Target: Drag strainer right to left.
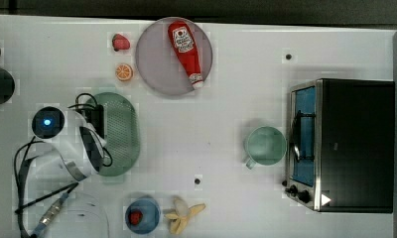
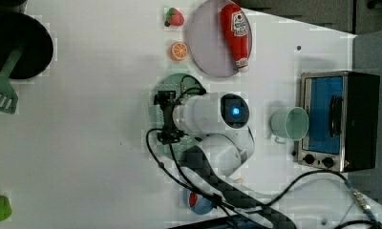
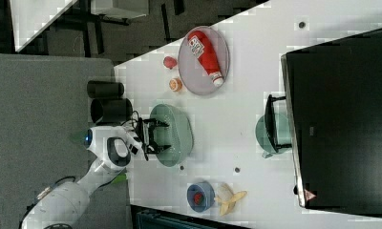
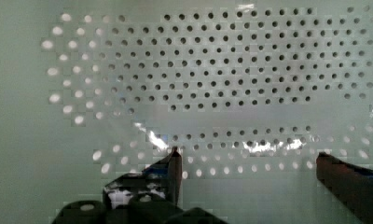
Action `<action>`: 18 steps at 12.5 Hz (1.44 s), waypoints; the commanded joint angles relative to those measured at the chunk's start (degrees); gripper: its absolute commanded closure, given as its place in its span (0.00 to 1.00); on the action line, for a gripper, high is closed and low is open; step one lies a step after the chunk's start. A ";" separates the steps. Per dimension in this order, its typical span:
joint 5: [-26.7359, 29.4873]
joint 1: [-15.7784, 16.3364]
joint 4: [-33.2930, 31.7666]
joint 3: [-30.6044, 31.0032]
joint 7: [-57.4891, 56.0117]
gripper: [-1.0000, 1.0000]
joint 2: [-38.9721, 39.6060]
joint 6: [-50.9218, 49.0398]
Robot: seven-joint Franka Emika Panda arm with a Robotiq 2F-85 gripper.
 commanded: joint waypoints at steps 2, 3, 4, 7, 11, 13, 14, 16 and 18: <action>1.39 4.10 4.14 1.25 9.62 0.00 1.96 0.10; 1.50 4.88 5.24 1.28 9.90 0.00 2.61 0.11; 2.19 5.56 6.17 1.30 9.94 0.00 3.23 -0.02; 3.68 7.45 8.98 1.30 10.01 0.00 4.98 -0.09; 3.81 7.94 10.14 0.84 7.36 0.00 3.56 -2.17; 3.63 7.72 9.82 -0.89 -0.20 0.00 -1.01 -9.93; 3.63 7.61 9.82 -2.32 -4.30 0.00 -4.18 -14.08; 3.63 7.13 9.85 -5.73 -11.92 0.00 -11.42 -21.15; 3.63 6.39 9.86 -9.82 -21.45 0.00 -19.27 -27.67</action>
